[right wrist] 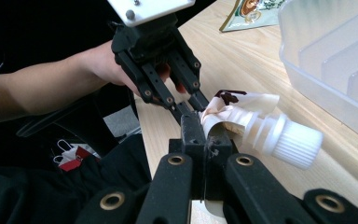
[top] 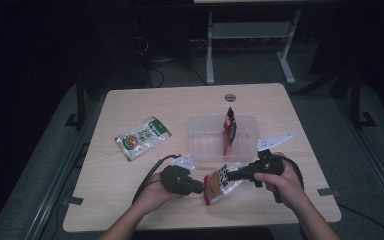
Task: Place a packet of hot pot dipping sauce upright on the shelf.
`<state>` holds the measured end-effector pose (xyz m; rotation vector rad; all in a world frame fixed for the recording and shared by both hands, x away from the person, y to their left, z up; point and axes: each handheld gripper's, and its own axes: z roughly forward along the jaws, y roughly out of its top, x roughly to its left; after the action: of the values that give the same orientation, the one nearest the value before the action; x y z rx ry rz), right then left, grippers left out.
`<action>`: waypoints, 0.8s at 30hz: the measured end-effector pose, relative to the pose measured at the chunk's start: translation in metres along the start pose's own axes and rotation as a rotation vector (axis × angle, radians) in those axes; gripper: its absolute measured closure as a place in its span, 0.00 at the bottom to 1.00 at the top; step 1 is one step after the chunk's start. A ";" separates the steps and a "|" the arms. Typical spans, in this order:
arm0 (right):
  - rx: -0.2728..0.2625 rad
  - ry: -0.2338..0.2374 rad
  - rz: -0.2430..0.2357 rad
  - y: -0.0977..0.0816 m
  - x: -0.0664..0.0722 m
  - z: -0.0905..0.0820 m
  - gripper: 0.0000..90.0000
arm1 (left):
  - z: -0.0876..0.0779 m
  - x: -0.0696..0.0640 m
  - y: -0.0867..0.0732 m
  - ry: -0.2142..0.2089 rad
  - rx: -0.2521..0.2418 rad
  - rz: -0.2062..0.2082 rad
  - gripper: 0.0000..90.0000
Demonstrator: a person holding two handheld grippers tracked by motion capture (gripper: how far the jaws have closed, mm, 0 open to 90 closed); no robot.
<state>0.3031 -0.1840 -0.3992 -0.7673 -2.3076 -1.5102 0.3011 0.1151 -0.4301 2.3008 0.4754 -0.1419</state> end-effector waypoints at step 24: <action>-0.045 -0.057 -0.027 0.006 0.007 -0.037 1.00 | -0.068 0.014 -0.081 0.113 -0.001 -0.115 0.39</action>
<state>0.2985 -0.2135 -0.3761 -0.8043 -2.3417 -1.5761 0.2802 0.2192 -0.4399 2.2896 0.6665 -0.0677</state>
